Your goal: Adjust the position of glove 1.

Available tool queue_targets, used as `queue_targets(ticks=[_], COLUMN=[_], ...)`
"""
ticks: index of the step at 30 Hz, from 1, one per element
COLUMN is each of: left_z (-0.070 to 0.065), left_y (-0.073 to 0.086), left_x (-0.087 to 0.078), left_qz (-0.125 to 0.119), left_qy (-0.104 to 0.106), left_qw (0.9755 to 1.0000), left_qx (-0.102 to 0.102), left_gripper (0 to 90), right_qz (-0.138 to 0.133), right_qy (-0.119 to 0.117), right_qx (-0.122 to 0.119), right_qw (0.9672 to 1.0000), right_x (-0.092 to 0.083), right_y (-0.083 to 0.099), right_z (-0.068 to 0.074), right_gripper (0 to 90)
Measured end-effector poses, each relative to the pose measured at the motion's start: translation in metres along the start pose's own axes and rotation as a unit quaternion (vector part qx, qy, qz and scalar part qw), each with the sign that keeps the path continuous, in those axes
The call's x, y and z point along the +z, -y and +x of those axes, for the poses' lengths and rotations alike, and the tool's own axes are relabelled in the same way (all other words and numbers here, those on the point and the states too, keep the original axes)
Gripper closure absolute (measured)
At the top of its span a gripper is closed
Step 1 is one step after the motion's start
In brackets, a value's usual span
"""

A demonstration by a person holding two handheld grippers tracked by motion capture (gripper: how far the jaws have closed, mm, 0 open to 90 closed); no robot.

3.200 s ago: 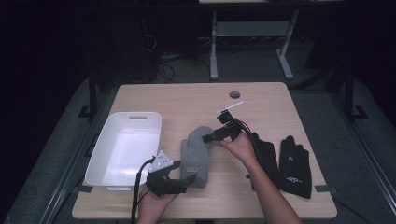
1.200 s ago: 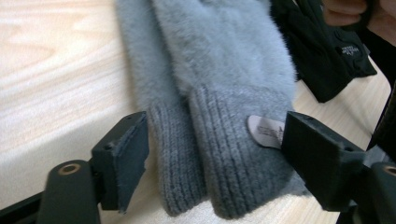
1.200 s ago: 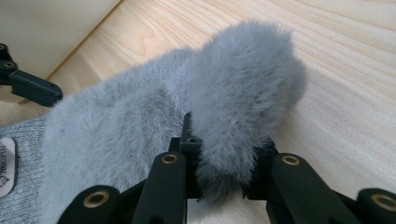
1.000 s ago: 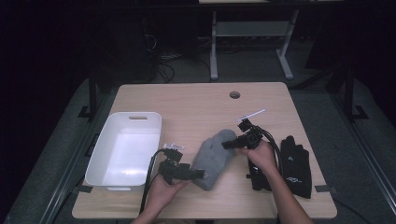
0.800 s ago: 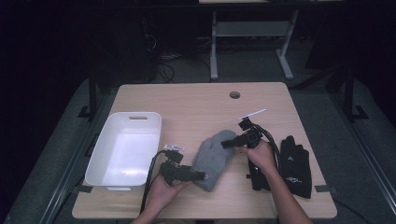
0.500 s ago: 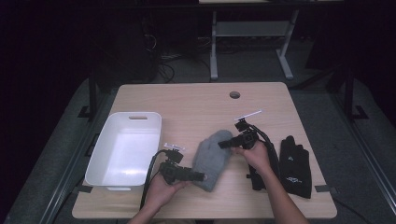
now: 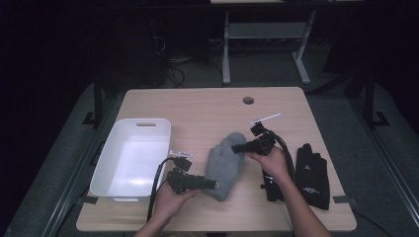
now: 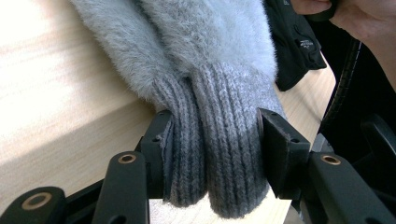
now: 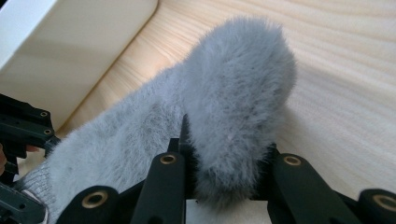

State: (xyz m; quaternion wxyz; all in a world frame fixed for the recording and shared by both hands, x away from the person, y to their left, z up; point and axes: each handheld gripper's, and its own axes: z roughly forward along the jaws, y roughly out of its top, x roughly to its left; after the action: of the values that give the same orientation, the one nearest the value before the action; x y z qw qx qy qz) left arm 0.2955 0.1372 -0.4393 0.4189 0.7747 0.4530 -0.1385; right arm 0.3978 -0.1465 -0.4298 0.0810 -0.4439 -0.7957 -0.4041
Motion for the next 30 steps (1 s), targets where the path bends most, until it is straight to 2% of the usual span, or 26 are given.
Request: queue_targets(ticks=[4,14,22,30], left_z=[-0.003,-0.015,-0.025,-0.03], left_y=[-0.002,-0.011,-0.018,-0.025], left_x=[-0.004,-0.017,-0.031,-0.043], left_qz=[-0.004,-0.014,-0.028,-0.035], left_qy=[0.004,-0.008,-0.015,-0.018], left_qw=[1.0,0.9993,0.9982,0.9975], left_qx=[0.001,0.034,0.052,0.058], left_gripper=[50.3,49.8,49.7,49.7], right_qz=[-0.011,-0.033,-0.062,-0.083], right_qy=[-0.003,-0.002,-0.022,-0.041], right_qx=[0.004,-0.007,-0.008,-0.004], right_qw=[0.9999,0.9994,0.9978,0.9957], right_x=[-0.008,-0.026,-0.041,-0.048], right_y=[-0.001,-0.011,-0.021,-0.03], right_z=[0.002,0.014,0.023,0.029], right_gripper=[73.5,73.4,73.0,72.9])
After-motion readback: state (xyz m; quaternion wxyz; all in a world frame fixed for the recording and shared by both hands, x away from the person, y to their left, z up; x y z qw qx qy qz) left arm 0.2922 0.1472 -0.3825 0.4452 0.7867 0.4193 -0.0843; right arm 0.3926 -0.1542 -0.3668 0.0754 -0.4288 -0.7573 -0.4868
